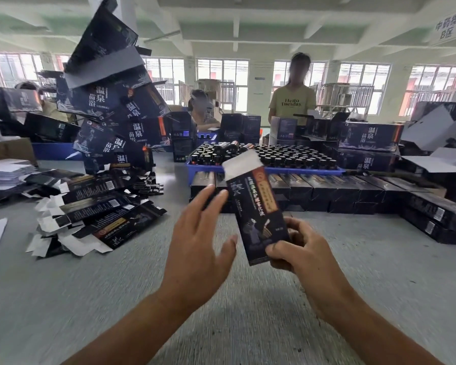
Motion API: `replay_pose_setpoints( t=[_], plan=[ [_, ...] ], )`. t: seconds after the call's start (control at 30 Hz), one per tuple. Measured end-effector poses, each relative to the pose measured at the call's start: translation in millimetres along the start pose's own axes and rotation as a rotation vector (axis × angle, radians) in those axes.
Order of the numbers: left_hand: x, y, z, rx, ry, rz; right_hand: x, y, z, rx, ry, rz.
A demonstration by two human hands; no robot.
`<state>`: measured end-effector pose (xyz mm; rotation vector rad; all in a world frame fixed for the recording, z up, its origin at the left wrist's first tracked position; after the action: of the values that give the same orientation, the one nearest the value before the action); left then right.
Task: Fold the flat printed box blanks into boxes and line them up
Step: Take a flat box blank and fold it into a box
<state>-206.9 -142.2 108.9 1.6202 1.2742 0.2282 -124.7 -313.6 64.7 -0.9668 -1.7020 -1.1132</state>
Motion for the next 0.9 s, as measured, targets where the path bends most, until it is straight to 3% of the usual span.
replay_pose_setpoints(
  t=[0.1,0.2,0.33,0.53,0.9],
  plan=[
    [30.4,-0.1,5.1,0.038,-0.532,-0.446,-7.0,0.0,8.0,0.096,-0.056,0.041],
    [35.8,0.9,16.3,0.086,-0.847,-0.534,-9.4,-4.0,21.9,0.209,-0.195,0.032],
    [36.6,2.6,11.9,0.066,-0.854,-0.503,-4.6,-6.4,25.9,0.204,-0.199,0.006],
    [28.6,-4.3,24.7,0.147,-0.837,-0.489,11.6,-2.4,-1.1,0.005,-0.011,-0.086],
    [17.9,2.8,9.8,0.076,-0.88,-0.354,22.8,-5.2,-0.7,0.012,-0.031,-0.184]
  ],
)
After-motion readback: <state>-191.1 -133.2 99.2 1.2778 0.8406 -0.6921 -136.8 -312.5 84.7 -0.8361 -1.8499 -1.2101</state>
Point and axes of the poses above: each hand's wrist, its own y-axis towards the middle knuckle, its own z-axis out of the palm, x = y × z, the point moved 9 cm from there along y, towards the middle knuckle, and after that the axes turned 7 degrees about -y, right-handed, at the moved point
